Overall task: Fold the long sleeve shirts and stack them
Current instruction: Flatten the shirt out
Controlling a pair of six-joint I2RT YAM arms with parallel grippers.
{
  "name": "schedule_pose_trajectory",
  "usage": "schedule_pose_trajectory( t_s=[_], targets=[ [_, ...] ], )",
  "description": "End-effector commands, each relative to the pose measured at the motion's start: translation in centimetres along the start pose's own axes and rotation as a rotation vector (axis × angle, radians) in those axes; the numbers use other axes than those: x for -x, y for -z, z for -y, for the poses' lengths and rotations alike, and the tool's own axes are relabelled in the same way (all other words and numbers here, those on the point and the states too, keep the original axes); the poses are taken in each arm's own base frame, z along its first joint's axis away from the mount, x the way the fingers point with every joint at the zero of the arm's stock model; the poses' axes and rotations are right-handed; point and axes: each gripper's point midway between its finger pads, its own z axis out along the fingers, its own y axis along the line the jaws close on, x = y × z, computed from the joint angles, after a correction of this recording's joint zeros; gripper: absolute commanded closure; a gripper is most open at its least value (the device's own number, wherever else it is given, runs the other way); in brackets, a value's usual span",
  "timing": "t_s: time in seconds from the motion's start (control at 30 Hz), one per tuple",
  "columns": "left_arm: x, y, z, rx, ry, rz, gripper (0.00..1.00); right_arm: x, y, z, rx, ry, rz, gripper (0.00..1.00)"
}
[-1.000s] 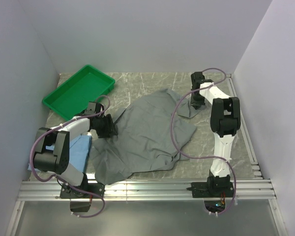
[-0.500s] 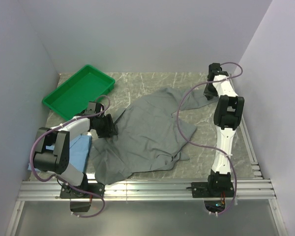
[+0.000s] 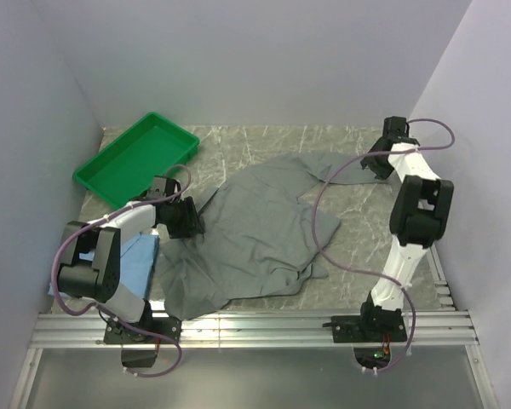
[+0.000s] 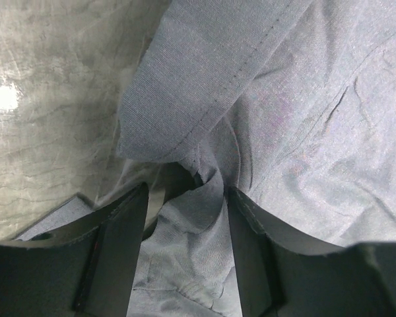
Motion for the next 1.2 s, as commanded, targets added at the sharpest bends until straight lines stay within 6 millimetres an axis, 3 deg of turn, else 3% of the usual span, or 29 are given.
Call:
schedule_pose_trajectory(
  t_s=[0.0,0.17,0.27,0.3,0.33,0.37,0.4,0.43,0.5,0.53,0.57,0.6,0.67,0.8,0.87,1.0,1.07,1.17],
  targets=[
    [1.8,0.9,0.5,-0.006,-0.028,0.071,0.41,3.2,6.2,-3.9,0.208,-0.142,0.163,0.43],
    [2.2,1.7,1.0,-0.026,-0.030,0.100,0.41,-0.7,6.7,-6.5,0.396,-0.202,0.067,0.46],
    [2.5,1.9,1.3,-0.031,-0.030,0.111,0.39,-4.7,7.3,-8.8,0.432,-0.162,-0.017,0.45],
    [2.5,1.9,1.4,-0.034,-0.032,0.112,0.38,-5.1,7.4,-8.3,0.416,-0.163,-0.024,0.44],
    [2.7,2.1,1.4,-0.037,-0.033,0.121,0.37,-6.8,7.7,-9.1,0.408,-0.127,-0.046,0.43],
    [2.7,2.1,1.5,-0.039,-0.031,0.121,0.36,-7.1,8.4,-8.8,0.386,-0.117,-0.031,0.41],
    [2.8,2.2,1.6,-0.042,-0.031,0.125,0.34,-9.1,8.3,-7.8,0.346,-0.105,-0.071,0.40],
    [3.0,2.4,1.7,-0.043,-0.029,0.129,0.33,-10.9,8.9,-8.3,0.342,-0.081,-0.094,0.39],
    [3.4,2.6,2.1,-0.051,-0.024,0.137,0.27,-12.4,10.1,-7.5,0.324,-0.077,-0.100,0.37],
    [4.1,2.9,2.5,-0.056,-0.026,0.151,0.25,-14.4,9.9,-6.1,0.284,-0.080,-0.134,0.35],
    [4.4,3.0,2.7,-0.058,-0.026,0.161,0.21,-14.7,11.1,-5.7,0.293,-0.079,-0.118,0.34],
    [4.9,3.2,2.9,-0.057,-0.025,0.171,0.19,-16.2,10.7,-3.9,0.245,-0.080,-0.130,0.33],
    [6.2,3.6,3.3,-0.043,-0.034,0.199,0.13,-16.7,12.0,-3.0,0.260,-0.092,-0.112,0.29],
    [7.5,3.4,4.5,-0.015,-0.075,0.218,0.15,-20.3,12.7,-0.7,0.262,-0.078,-0.180,0.28],
    [8.0,2.7,4.9,0.007,-0.083,0.214,0.16,-21.5,13.5,-0.9,0.323,-0.087,-0.206,0.29],
    [7.8,0.6,4.9,0.042,-0.074,0.180,0.20,-25.1,13.2,-0.7,0.399,-0.089,-0.302,0.34],
    [7.6,-0.5,4.9,0.055,-0.063,0.161,0.22,-25.8,13.6,-1.9,0.482,-0.102,-0.336,0.36],
    [7.7,-1.8,4.6,0.078,-0.040,0.147,0.26,-26.3,12.9,-2.2,0.493,-0.114,-0.351,0.36]
  ],
)
